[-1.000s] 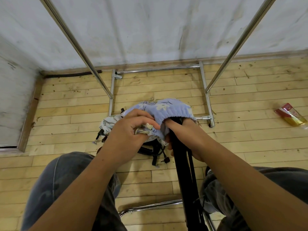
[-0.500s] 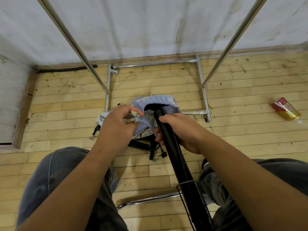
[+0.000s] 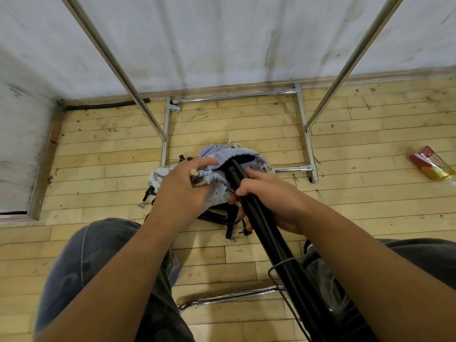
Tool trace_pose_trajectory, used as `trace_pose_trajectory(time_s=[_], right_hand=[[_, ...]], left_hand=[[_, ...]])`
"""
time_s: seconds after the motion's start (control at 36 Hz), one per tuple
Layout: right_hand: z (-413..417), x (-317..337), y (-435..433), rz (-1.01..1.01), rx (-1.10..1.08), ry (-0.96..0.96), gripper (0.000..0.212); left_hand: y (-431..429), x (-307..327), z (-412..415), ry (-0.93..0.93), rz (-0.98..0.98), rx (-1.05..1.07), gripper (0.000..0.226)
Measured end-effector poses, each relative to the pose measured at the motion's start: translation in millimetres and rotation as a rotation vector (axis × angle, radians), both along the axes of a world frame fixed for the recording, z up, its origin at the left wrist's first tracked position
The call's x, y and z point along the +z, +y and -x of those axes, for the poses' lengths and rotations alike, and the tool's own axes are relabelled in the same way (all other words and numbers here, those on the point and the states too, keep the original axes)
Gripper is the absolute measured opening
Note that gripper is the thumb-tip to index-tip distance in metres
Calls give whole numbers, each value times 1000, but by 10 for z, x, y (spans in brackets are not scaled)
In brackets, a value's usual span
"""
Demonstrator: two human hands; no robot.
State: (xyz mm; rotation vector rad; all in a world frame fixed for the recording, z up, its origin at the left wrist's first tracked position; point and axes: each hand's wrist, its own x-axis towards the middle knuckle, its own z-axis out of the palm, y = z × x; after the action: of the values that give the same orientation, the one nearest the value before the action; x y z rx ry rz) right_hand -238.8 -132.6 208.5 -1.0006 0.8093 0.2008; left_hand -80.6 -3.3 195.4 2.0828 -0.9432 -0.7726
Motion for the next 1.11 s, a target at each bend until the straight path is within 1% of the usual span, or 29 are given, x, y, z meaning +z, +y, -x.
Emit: trace_pose_trajectory(time_s=[0.08, 0.25, 0.36, 0.47, 0.61, 0.72, 0.83, 0.89, 1.03, 1.11], right_hand=[[-13, 9, -3, 11, -4, -12, 28], [-5, -30, -10, 45, -22, 11, 33], [-6, -38, -15, 51, -70, 39, 24], [-10, -68, -40, 83, -78, 65, 25], [-21, -92, -44, -32, -109, 75, 32], [-15, -63, -31, -108, -81, 119, 36], [13, -46, -1, -138, -15, 168, 47], [20, -48, 1, -124, 2, 181, 49], [-3, -95, -33, -46, -10, 168, 41], [-18, -117, -46, -59, -44, 131, 35]], left_hand=[[8, -8, 1, -10, 15, -3, 31], [-3, -33, 1, -116, 20, -74, 43], [-5, -48, -15, -168, 33, -164, 43], [-12, -22, 18, -100, 72, -203, 36], [-23, 77, 69, 62, 91, -218, 26], [-25, 101, 91, 154, 122, -201, 25], [-20, 97, 75, 151, 174, -187, 36], [-18, 104, 72, 168, 200, -189, 37], [-24, 89, 80, 163, 168, -217, 35], [-23, 86, 97, 148, 108, -216, 35]])
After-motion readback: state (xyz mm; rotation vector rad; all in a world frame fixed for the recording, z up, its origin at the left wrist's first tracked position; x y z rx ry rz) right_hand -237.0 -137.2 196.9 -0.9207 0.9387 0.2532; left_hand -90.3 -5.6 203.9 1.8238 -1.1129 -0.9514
